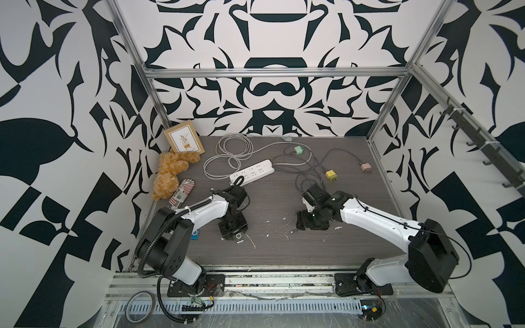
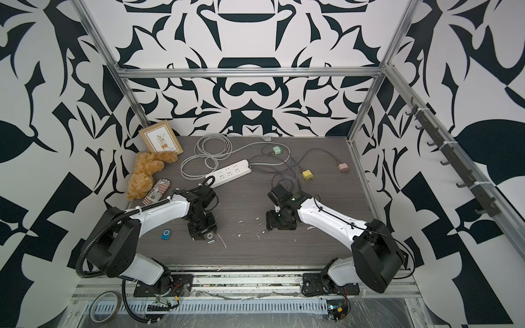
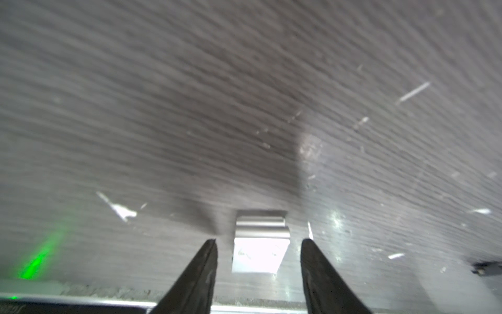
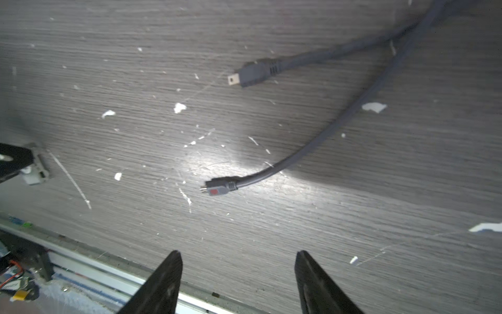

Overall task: Charge mp3
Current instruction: Move the mp3 player to the center of the board, then pick up the plug from the center of the board.

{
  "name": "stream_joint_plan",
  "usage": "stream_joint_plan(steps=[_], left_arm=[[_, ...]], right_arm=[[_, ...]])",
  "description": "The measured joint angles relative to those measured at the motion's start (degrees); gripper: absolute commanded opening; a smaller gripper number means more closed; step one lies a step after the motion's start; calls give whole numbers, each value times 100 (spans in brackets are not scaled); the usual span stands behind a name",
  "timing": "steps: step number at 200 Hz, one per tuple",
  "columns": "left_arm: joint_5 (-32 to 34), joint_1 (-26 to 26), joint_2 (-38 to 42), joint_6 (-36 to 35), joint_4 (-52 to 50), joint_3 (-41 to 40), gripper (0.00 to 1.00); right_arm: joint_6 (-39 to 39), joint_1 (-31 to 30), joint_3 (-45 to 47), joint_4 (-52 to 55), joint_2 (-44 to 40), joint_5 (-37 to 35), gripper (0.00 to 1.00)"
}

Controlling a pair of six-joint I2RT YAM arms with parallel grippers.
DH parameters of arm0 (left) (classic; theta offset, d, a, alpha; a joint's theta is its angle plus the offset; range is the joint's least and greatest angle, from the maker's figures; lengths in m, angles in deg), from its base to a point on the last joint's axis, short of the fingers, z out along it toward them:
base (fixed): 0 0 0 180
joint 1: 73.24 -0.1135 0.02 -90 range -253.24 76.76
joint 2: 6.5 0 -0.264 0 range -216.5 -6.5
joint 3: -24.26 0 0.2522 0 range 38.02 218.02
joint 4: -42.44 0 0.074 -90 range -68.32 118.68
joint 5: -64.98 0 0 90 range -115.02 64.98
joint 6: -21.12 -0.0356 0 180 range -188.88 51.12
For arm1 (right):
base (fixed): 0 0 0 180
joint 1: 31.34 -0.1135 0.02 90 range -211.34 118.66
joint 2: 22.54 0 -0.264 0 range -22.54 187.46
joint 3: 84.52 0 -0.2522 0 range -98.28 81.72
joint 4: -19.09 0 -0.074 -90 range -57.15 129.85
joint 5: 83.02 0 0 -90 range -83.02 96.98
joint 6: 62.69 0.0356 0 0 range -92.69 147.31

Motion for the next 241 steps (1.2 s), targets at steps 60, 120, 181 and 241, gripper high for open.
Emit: stream_joint_plan(steps=[60,120,181,241], left_arm=[[85,0,699,-227,-111,479,62],[219,0,1801,-949,-83,1178,77],[225,0,2498,-1591,-164,1784,78],[262,0,2747,-1812,-597,1856,78]], right_arm=[[-247,999,-286,214,284,-516,71],[-1838,3217,-2588,264,1998,-881,75],[-3261,3589,-5045,730,4380,-1123,73],[-3825,3589,-6304,1300,5445,-1377,71]])
